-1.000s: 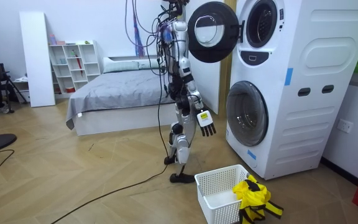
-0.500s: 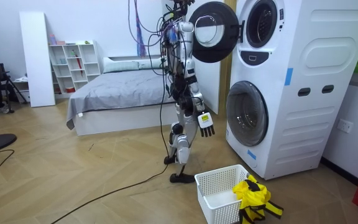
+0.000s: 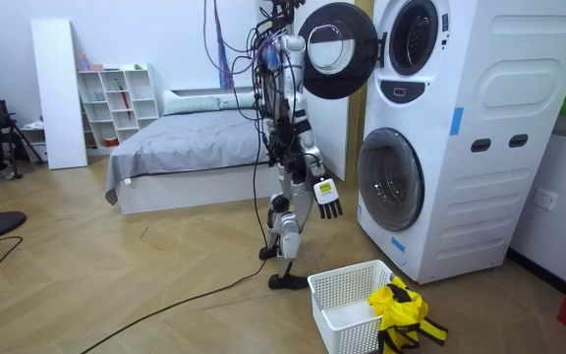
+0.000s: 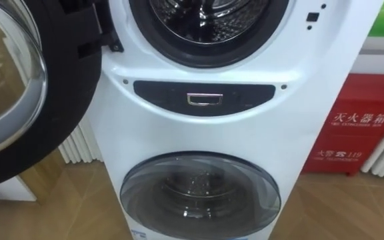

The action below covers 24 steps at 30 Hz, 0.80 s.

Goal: Pick clothes from washing machine

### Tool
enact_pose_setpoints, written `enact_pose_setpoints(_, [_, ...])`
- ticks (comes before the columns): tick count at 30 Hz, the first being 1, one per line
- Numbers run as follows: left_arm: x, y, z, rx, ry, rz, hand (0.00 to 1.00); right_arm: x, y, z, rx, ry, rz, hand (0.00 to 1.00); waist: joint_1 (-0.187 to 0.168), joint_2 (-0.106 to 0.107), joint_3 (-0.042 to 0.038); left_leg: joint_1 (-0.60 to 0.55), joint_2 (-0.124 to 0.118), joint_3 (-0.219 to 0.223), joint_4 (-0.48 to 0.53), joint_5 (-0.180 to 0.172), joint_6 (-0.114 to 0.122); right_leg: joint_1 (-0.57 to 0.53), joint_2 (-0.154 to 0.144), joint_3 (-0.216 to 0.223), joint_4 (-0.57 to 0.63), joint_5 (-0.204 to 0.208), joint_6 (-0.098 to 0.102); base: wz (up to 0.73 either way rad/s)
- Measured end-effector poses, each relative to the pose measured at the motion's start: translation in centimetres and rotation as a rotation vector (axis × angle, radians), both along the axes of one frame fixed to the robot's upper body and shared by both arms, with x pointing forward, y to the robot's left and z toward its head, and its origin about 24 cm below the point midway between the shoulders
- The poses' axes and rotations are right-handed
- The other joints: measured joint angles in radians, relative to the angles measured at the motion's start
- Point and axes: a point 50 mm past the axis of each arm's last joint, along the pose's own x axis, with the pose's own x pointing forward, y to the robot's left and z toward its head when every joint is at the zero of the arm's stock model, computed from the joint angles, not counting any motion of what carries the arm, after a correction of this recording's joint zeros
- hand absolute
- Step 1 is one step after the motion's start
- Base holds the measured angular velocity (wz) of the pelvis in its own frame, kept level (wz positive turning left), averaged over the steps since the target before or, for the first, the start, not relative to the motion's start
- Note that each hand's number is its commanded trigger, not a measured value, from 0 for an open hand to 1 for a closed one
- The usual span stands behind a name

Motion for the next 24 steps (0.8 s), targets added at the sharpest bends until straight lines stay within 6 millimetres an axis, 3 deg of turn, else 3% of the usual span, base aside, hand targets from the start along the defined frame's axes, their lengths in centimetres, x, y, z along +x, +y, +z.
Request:
enact_pose_setpoints(2, [2.2,1.4,0.9,0.045,-0.062,0.027,0.0,0.6,-0.6,0.3,-0.023,-0.024,0.016,0.0,0.002,0.012,-0.0006,-0.002,0.0,0.002,0.002,0.001,0.002,-0.006,0.0,0.006,0.006,0.0,0.0,-0.05])
enact_pose_setpoints(4, [5.9,3.8,3.1,0.123,-0.198,0.053,0.0,1.1,-1.4,0.7,-0.05,-0.041,0.042,0.0,0.003,0.024,-0.0063,-0.002,-0.002,0.003,0.006,0.002,0.003,-0.014,0.0,0.015,0.006,0.0,-0.001,-0.05])
enact_pose_setpoints(7, [9.9,6.6,6.5,0.218,-0.348,0.055,0.0,1.7,-2.1,1.2,-0.076,-0.063,0.077,0.0,0.0,0.034,-0.0139,0.0,-0.004,-0.001,0.005,0.005,0.006,-0.01,-0.001,0.017,0.008,0.0,-0.001,-0.06])
enact_pose_setpoints(13, [16.2,8.9,13.9,0.368,-0.662,0.003,0.0,1.8,-2.4,1.5,-0.107,-0.085,0.11,0.0,-0.001,0.048,-0.0173,-0.013,-0.006,0.0,0.007,0.005,0.007,-0.028,-0.002,0.022,0.007,0.0,-0.001,-0.02])
enact_pose_setpoints(18, [17.7,9.5,18.6,0.462,-0.81,0.007,0.0,1.1,-2.5,1.6,-0.111,-0.087,0.1,0.0,0.007,0.048,-0.0132,-0.026,-0.008,-0.031,0.008,0.005,0.007,-0.028,-0.002,0.017,0.004,0.0,-0.001,0.16])
enact_pose_setpoints(23, [18.0,9.8,24.2,0.593,-0.972,0.09,0.0,0.4,-1.9,1.4,-0.1,-0.073,0.109,0.0,0.06,0.04,-0.0102,-0.032,-0.01,-0.063,0.018,0.005,0.007,-0.022,-0.003,0.023,0.005,0.0,-0.001,0.29])
enact_pose_setpoints(24, [17.8,10.2,26.3,0.648,-1.024,0.116,0.0,0.7,-1.8,1.4,-0.093,-0.078,0.114,0.0,0.068,0.039,-0.0082,-0.034,-0.011,-0.068,0.018,0.005,0.007,-0.021,-0.003,0.019,0.004,0.0,0.0,0.16])
